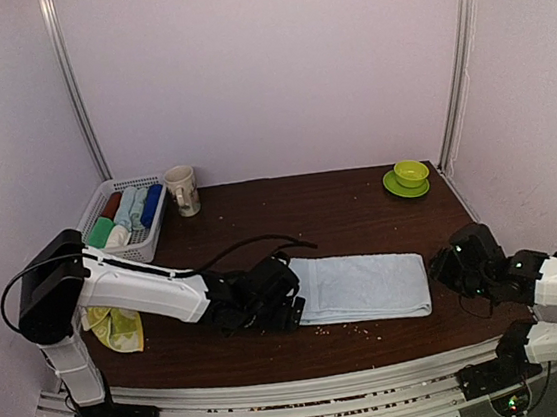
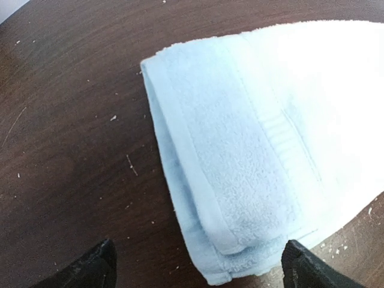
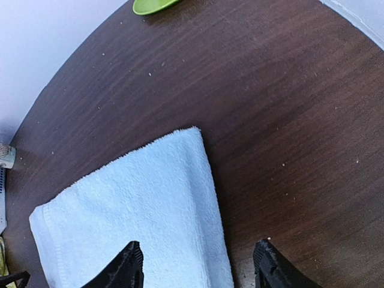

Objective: Roll the towels
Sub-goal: Move the towel to the center of the board.

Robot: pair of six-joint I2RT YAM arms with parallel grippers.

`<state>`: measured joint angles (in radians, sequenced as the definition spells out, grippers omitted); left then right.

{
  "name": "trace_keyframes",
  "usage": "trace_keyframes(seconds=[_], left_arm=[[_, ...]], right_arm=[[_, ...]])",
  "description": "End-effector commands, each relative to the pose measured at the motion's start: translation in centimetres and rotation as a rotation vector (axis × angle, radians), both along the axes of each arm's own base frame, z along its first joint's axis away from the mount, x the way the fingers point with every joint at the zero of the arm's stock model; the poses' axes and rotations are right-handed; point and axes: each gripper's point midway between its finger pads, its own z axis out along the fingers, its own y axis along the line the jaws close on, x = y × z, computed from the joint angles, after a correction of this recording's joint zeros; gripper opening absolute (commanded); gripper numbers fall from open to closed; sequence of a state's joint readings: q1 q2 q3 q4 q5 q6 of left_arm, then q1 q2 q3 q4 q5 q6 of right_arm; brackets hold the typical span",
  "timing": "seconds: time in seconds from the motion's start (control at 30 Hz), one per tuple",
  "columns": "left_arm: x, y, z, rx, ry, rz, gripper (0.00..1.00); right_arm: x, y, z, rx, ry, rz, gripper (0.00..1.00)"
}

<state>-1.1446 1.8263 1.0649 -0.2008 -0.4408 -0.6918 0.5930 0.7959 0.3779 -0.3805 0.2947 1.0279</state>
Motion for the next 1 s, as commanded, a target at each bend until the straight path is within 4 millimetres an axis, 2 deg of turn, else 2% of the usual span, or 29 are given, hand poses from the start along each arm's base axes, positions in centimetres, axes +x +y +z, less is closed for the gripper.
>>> trace_keyframes(seconds=[0.0, 0.13, 0.37, 0.47, 0.57, 0.67, 0.73, 0.87, 0.97], left_arm=[[0.7, 0.1, -1.2, 0.107, -0.036, 0.04, 0.98], [0.5, 0.1, -2.9, 0.148, -0.017, 0.029, 0.98], [1.3, 1.9, -4.7, 0.311, -0.051, 0.051, 0.98], [2.3, 3.5, -5.3, 0.393, -0.076, 0.076, 0.98], [4.4, 6.6, -5.5, 0.466, -0.09, 0.124, 0.98], [7.7, 9.5, -4.3, 0.53, -0.123, 0.182, 0.98], [10.8, 11.5, -3.0, 0.552, -0.143, 0.229, 0.98], [15.5, 12.6, 0.0, 0.487, -0.174, 0.286, 0.98], [17.0, 12.3, 3.1, 0.458, -0.224, 0.3, 0.98]], right_arm=[[1.0, -0.8, 1.5, -0.073, -0.025, -0.034, 0.63], [1.8, -0.3, 2.2, -0.06, -0.046, -0.029, 0.64], [2.3, 0.1, 3.2, -0.05, -0.077, -0.024, 0.65], [2.5, 0.4, 3.4, -0.056, -0.086, 0.002, 0.75], [2.6, 0.7, 3.8, -0.073, -0.095, 0.037, 0.87], [2.6, 1.0, 3.9, -0.08, -0.11, 0.065, 0.98], [2.8, 1.3, 3.8, -0.068, -0.121, 0.079, 1.0], [3.3, 2.9, 2.9, -0.031, -0.116, 0.131, 1.0], [3.6, 4.6, 1.8, 0.008, -0.091, 0.193, 1.0]])
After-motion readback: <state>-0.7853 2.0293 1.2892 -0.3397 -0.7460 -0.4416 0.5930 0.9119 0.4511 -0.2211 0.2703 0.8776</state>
